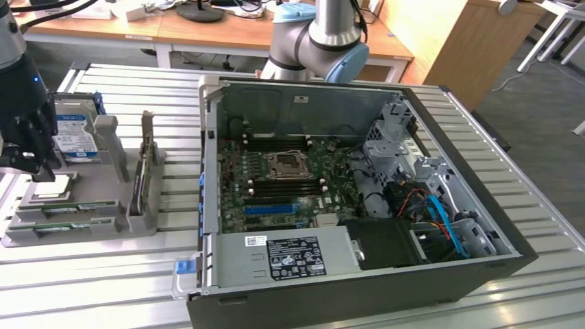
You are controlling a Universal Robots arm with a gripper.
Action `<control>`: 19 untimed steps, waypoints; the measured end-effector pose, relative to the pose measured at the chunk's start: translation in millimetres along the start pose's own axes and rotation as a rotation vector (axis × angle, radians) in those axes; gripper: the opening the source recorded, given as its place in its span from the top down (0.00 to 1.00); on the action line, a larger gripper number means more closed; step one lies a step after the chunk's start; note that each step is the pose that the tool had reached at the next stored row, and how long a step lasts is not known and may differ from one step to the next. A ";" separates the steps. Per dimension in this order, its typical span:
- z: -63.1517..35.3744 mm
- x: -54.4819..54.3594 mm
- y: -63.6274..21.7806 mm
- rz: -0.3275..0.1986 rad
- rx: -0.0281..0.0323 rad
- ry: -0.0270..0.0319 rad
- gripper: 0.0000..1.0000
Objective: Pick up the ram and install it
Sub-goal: 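Pick up the ram and move it above insertion slot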
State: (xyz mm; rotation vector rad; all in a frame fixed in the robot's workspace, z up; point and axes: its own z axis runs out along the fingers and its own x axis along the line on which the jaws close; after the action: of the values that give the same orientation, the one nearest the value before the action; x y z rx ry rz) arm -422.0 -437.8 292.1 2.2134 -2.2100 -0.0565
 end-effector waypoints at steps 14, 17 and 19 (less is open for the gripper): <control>6.2 0.1 -0.2 0.000 0.0000 0.0000 0.70; 9.4 0.2 -0.3 0.000 0.0000 0.0000 0.70; 10.7 0.2 -0.4 0.000 0.0000 0.0000 0.70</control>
State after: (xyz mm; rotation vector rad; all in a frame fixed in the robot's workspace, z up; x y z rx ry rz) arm -421.9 -437.8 281.4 2.2135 -2.2099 -0.0565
